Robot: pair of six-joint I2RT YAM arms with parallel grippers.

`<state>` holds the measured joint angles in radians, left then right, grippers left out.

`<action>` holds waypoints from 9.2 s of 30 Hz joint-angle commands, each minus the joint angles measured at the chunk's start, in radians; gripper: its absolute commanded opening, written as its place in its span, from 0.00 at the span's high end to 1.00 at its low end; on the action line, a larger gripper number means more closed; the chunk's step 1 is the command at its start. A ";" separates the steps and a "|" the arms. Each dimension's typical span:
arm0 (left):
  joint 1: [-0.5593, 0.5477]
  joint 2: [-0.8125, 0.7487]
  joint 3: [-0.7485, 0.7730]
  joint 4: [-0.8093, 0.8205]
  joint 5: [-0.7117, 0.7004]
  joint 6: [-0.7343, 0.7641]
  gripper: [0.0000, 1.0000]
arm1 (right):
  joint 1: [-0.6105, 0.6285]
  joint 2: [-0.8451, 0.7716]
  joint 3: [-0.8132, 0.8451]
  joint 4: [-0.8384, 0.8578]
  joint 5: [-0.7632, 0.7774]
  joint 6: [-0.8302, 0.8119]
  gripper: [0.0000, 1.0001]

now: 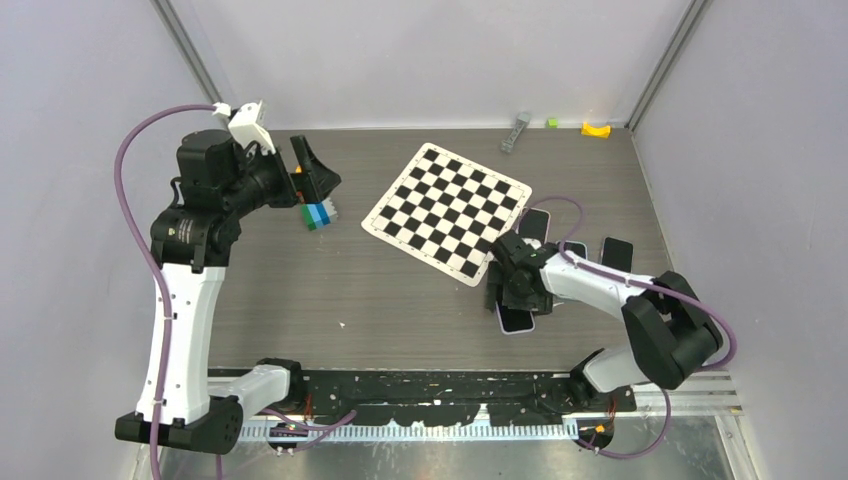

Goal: Take the phone out of the phone case
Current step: Pick up the phone at the center of the board, then remove the phone case from the phone.

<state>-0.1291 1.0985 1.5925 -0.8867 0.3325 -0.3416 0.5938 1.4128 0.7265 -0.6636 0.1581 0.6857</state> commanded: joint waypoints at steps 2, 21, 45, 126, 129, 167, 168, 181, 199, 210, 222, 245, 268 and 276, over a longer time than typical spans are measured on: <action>-0.003 -0.010 -0.013 0.039 -0.010 -0.011 0.00 | 0.044 0.082 0.059 -0.005 0.106 0.001 0.01; -0.040 0.014 -0.733 0.665 0.348 -0.635 0.04 | 0.048 -0.008 0.031 0.274 -0.279 0.013 0.69; -0.317 0.439 -0.868 1.059 0.285 -0.817 0.43 | 0.165 0.140 0.202 0.571 -0.449 -0.009 0.74; 0.045 0.013 -0.519 1.269 0.365 -1.434 1.00 | 0.181 -0.032 0.566 1.054 -0.475 0.287 0.60; 0.040 0.011 -0.528 1.266 0.362 -1.475 1.00 | 0.180 -0.021 0.585 1.020 -0.483 0.254 0.74; -0.018 0.084 -0.653 1.451 0.350 -1.776 1.00 | 0.150 -0.100 0.674 0.453 -0.471 -0.290 0.24; -0.003 0.084 -0.650 1.445 0.358 -1.751 1.00 | 0.130 -0.136 0.658 0.496 -0.498 -0.269 0.21; 0.023 0.083 -0.519 1.454 0.395 -1.398 1.00 | 0.048 -0.206 0.538 0.829 -0.503 0.260 0.19; 0.024 0.088 -0.505 1.479 0.389 -1.379 1.00 | 0.046 -0.109 0.582 0.901 -0.483 0.379 0.25; 0.023 0.088 -0.510 1.612 0.346 -1.502 1.00 | 0.043 -0.067 0.533 0.910 -0.449 0.507 0.75; 0.022 0.092 -0.483 1.740 0.294 -1.595 1.00 | 0.007 -0.004 0.497 1.058 -0.507 0.634 0.94; 0.023 0.090 -0.512 1.620 0.330 -1.487 1.00 | 0.062 -0.027 0.523 1.315 -0.573 0.537 0.26; -0.013 0.067 -0.559 1.783 0.250 -1.636 1.00 | 0.058 0.213 0.438 1.795 -0.439 1.203 0.89; -0.028 0.056 -0.563 1.800 0.234 -1.643 1.00 | 0.067 0.317 0.466 1.941 -0.413 1.444 0.99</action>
<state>-0.1268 1.2236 0.9974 0.7067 0.5377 -1.9129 0.6548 1.6718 1.1736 1.2060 -0.3149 1.9270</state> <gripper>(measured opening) 0.156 0.261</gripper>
